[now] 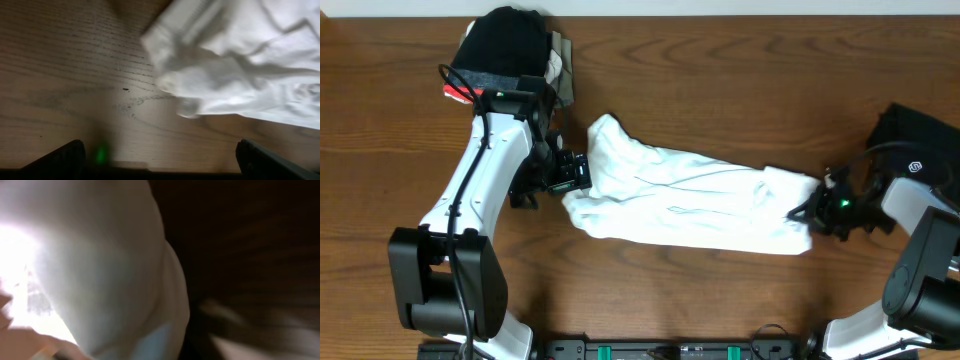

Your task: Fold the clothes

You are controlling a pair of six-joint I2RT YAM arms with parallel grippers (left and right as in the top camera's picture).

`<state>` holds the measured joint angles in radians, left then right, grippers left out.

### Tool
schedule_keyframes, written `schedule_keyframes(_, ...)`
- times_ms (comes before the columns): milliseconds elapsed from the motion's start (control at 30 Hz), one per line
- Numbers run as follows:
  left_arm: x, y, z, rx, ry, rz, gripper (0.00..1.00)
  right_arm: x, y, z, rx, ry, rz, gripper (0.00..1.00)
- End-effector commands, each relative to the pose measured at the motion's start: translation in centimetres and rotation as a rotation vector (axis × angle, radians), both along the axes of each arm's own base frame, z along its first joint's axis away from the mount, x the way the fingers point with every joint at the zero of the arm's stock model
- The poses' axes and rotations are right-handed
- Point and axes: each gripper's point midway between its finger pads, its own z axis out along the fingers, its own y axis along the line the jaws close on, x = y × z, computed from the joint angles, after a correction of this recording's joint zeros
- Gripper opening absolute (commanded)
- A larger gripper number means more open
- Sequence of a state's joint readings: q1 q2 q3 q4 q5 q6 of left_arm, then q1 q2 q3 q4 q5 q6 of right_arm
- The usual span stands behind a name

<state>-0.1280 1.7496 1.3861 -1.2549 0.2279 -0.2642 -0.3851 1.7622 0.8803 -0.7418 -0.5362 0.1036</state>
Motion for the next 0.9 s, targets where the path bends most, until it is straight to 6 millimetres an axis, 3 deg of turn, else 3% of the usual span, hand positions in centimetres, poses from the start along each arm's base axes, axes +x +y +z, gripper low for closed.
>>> schedule_keyframes(0, 0.1, 0.3, 0.1, 0.011, -0.002, -0.006, 0.98, 1.2, -4.5, 0.4, -0.223, 0.045, -0.018, 0.07)
schedule_keyframes(233, 0.4, 0.3, 0.0, 0.009, -0.013, -0.006, 0.98, 3.9, -8.6, 4.9, -0.416, 0.056, -0.044, 0.08)
schedule_keyframes(400, 0.5, 0.2, 0.0, 0.009, -0.021, -0.006, 0.98, 4.8, -8.3, 6.9, -0.487, 0.068, -0.012, 0.09)
schedule_keyframes(667, 0.5, 0.2, 0.0, 0.009, -0.021, -0.006, 0.98, 5.3, -4.9, 7.1, -0.718, 0.100, 0.110, 0.09)
schedule_keyframes(867, 0.5, 0.2, 0.0, 0.009, -0.020, -0.006, 0.98, 5.6, 0.7, 7.1, -0.748, 0.061, 0.239, 0.12)
